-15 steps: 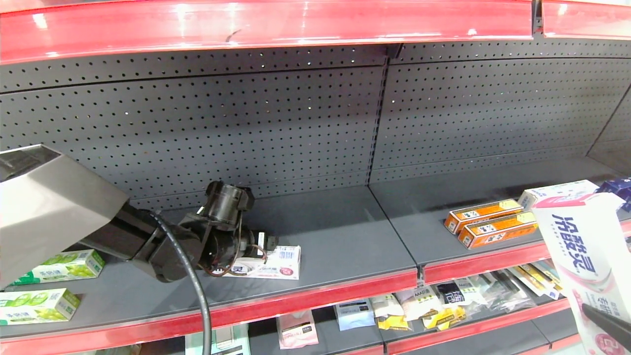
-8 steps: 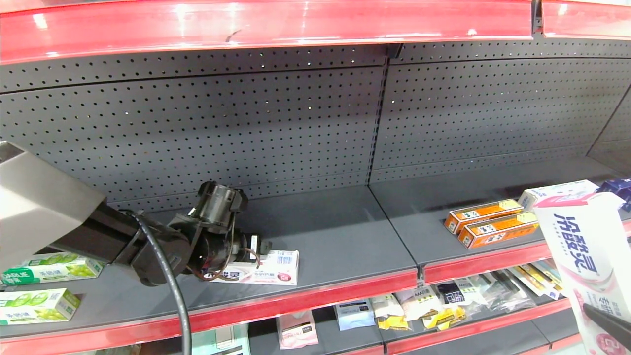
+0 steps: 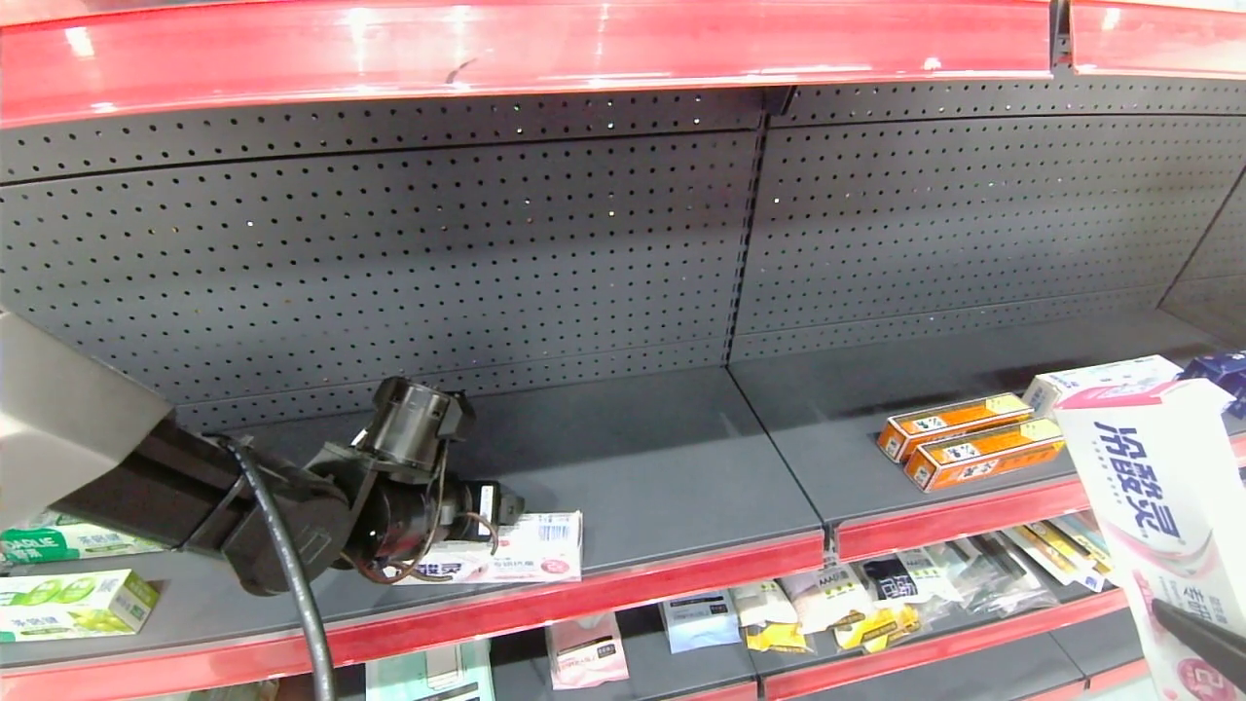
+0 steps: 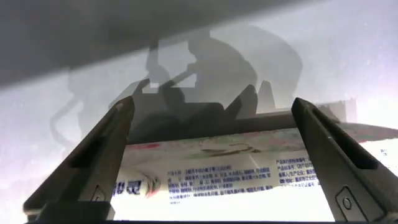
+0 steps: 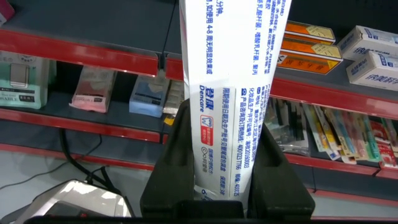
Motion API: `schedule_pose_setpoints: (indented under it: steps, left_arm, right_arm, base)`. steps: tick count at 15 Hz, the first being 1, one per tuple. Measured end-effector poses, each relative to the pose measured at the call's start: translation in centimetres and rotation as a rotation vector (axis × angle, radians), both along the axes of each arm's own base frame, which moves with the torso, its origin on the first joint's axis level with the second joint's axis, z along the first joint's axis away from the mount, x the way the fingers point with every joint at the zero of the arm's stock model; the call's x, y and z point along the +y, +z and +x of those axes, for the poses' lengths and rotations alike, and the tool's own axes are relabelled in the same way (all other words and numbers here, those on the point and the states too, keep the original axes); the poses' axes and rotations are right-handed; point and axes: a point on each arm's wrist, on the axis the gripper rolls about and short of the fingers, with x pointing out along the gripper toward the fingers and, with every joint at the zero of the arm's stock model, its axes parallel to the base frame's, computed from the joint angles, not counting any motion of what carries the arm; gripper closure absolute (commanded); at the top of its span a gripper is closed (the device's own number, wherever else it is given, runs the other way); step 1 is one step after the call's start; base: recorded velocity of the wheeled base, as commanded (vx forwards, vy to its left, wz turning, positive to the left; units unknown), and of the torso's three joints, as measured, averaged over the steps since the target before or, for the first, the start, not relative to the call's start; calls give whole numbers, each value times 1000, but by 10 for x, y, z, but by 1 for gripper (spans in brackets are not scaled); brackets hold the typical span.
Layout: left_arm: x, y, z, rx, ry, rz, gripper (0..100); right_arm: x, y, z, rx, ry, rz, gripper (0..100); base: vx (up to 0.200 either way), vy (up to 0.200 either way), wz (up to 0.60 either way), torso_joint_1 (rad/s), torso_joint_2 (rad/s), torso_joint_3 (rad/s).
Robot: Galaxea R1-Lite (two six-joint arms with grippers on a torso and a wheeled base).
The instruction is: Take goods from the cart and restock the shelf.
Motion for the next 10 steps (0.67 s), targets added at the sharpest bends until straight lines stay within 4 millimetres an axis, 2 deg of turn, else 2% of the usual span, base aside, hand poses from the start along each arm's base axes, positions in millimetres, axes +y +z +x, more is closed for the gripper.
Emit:
schedule_pose_setpoints:
  steps: [10]
  left_arm:
    - [6, -1, -13, 22, 0, 8, 0]
  right_arm:
    - [2, -2, -1, 3, 28, 1, 100]
  base:
    - [0, 0, 0, 0, 0, 0]
